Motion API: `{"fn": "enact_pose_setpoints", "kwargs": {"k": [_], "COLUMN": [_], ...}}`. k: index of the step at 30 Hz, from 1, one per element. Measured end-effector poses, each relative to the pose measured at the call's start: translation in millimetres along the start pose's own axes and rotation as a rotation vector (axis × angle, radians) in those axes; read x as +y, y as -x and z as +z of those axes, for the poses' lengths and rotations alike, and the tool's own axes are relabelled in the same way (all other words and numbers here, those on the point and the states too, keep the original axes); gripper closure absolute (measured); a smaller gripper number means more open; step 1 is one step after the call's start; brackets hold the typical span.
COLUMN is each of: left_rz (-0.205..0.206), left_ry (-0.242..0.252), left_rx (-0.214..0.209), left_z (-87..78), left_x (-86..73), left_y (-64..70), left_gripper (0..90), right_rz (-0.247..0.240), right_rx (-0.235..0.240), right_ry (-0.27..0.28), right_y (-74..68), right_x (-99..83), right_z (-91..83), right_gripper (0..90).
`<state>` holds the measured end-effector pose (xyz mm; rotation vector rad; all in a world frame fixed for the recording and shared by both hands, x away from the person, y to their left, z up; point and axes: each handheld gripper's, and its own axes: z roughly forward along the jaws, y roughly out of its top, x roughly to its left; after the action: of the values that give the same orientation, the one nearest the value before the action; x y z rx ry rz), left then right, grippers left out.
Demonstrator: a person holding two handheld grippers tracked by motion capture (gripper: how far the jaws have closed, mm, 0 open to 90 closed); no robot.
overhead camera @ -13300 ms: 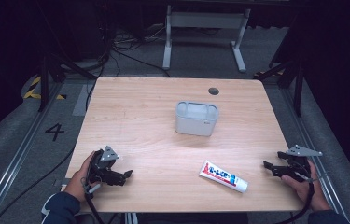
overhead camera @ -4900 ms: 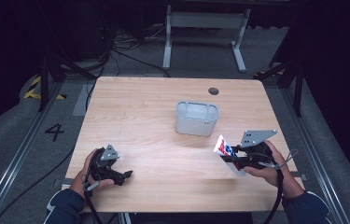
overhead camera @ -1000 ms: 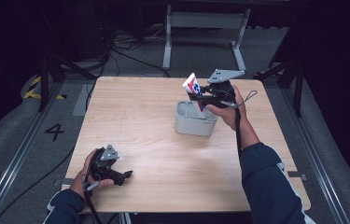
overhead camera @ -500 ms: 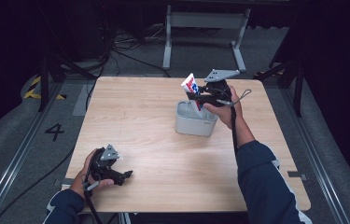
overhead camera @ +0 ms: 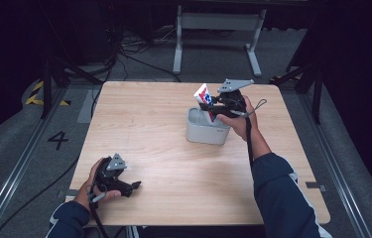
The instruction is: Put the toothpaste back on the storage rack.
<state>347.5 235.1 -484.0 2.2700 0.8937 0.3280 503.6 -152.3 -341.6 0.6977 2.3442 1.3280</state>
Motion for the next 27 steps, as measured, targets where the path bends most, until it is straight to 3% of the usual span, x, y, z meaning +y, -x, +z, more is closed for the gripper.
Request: {"fn": "enact_pose_setpoints", "kwargs": {"k": [9, 27], "left_rz": [0.001, 0.001], "left_ry": [0.0, -0.003], "left_rx": [0.0, 0.002], "left_z": [-0.1, -0.4], "left_x": [0.0, -0.1], "left_y": [0.0, 0.1], "left_gripper": [0.5, 0.6], "right_rz": [0.004, -0.014], "right_rx": [0.009, 0.021], "right_ry": [-0.027, -0.082], "right_y": [2.9, 0.5], "right_x": [-15.5, -28.4], "right_z": [-2.8, -5.9], "right_gripper": [62.9, 61.7]}}
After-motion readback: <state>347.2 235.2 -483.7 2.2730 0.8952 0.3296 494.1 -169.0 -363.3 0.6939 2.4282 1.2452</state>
